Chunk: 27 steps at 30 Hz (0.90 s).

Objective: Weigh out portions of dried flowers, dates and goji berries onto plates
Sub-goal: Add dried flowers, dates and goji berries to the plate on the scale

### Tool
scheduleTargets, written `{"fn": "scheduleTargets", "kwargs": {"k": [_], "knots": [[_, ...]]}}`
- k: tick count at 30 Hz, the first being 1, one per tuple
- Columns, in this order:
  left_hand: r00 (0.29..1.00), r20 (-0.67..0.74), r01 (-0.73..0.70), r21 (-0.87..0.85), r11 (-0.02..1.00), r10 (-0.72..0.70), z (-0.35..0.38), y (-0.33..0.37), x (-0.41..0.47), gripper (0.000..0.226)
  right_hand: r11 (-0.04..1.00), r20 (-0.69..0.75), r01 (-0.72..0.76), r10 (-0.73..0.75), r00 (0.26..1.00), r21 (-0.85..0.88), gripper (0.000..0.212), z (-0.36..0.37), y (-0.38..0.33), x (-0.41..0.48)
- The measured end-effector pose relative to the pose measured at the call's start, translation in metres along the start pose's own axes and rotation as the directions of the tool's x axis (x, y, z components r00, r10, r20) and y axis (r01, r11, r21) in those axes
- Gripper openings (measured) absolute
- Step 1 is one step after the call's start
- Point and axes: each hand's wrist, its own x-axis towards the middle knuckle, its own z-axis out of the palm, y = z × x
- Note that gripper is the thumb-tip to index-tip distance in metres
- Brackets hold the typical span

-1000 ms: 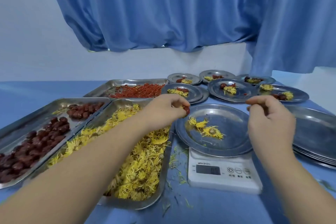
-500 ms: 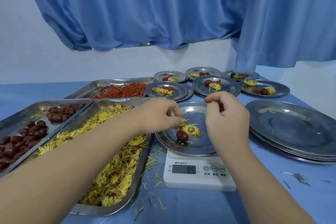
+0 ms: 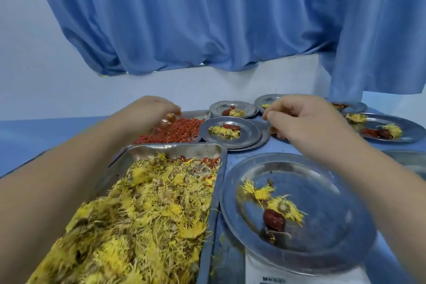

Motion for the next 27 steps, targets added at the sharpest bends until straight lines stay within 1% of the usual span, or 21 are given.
{"fn": "scheduleTargets", "kwargs": {"k": [1,2,4,5,7,9,11,12,15,16,18,20,23,27], "knots": [[1.0,-0.008,0.0,0.051,0.999,0.001,-0.003,-0.004,0.01,0.019,1.0,0.017,-0.013,0.013,1.0,-0.002,0.02,0.0,0.003,0.006],[1.0,-0.023,-0.007,0.139,0.99,0.011,-0.004,-0.01,0.019,0.02,1.0,0.047,-0.027,0.028,0.999,-0.007,0.019,0.002,0.006,0.01],[0.998,-0.043,-0.019,0.315,0.949,0.034,0.002,-0.023,0.036,0.027,0.998,0.111,-0.038,0.044,0.993,-0.047,0.018,0.004,0.013,0.015],[0.999,-0.043,-0.014,0.37,0.929,0.032,0.007,-0.029,0.044,0.031,0.996,0.132,-0.035,0.045,0.99,-0.076,0.018,0.006,0.016,0.017],[1.0,-0.018,0.001,0.438,0.899,0.008,0.018,-0.043,0.06,0.029,0.993,0.147,-0.023,0.04,0.988,-0.113,0.02,0.007,0.022,0.019],[0.998,0.06,-0.029,0.517,0.855,-0.002,0.029,-0.054,0.077,0.021,0.995,0.146,-0.021,0.036,0.989,-0.102,0.021,0.005,0.027,0.021],[0.988,0.152,-0.06,0.554,0.83,-0.03,0.038,-0.062,0.092,0.012,0.997,0.145,-0.02,0.032,0.989,-0.078,0.02,0.002,0.031,0.024],[0.983,0.178,-0.061,0.556,0.829,-0.046,0.042,-0.065,0.1,0.012,0.998,0.139,-0.016,0.025,0.99,-0.069,0.019,0.001,0.034,0.025],[0.973,0.194,-0.013,0.589,0.808,-0.125,0.055,-0.068,0.118,0.033,0.999,0.097,0.014,-0.01,0.995,-0.042,0.021,0.003,0.039,0.027],[0.964,0.212,-0.003,0.612,0.791,-0.16,0.059,-0.068,0.123,0.037,0.998,0.087,0.038,-0.034,0.996,-0.046,0.021,0.006,0.041,0.027],[0.949,0.236,0.002,0.655,0.755,-0.207,0.064,-0.068,0.129,0.037,0.991,0.099,0.097,-0.087,0.991,-0.096,0.023,0.012,0.043,0.024],[0.946,0.236,-0.005,0.696,0.719,-0.222,0.07,-0.068,0.133,0.033,0.979,0.129,0.146,-0.127,0.983,-0.146,0.022,0.016,0.043,0.022],[0.943,0.242,-0.029,0.742,0.67,-0.228,0.077,-0.065,0.134,0.034,0.971,0.133,0.182,-0.162,0.978,-0.156,0.021,0.016,0.043,0.022],[0.95,0.217,-0.007,0.732,0.681,-0.224,0.077,-0.066,0.138,0.034,0.956,0.127,0.215,-0.193,0.973,-0.197,0.021,0.014,0.042,0.022]]}}
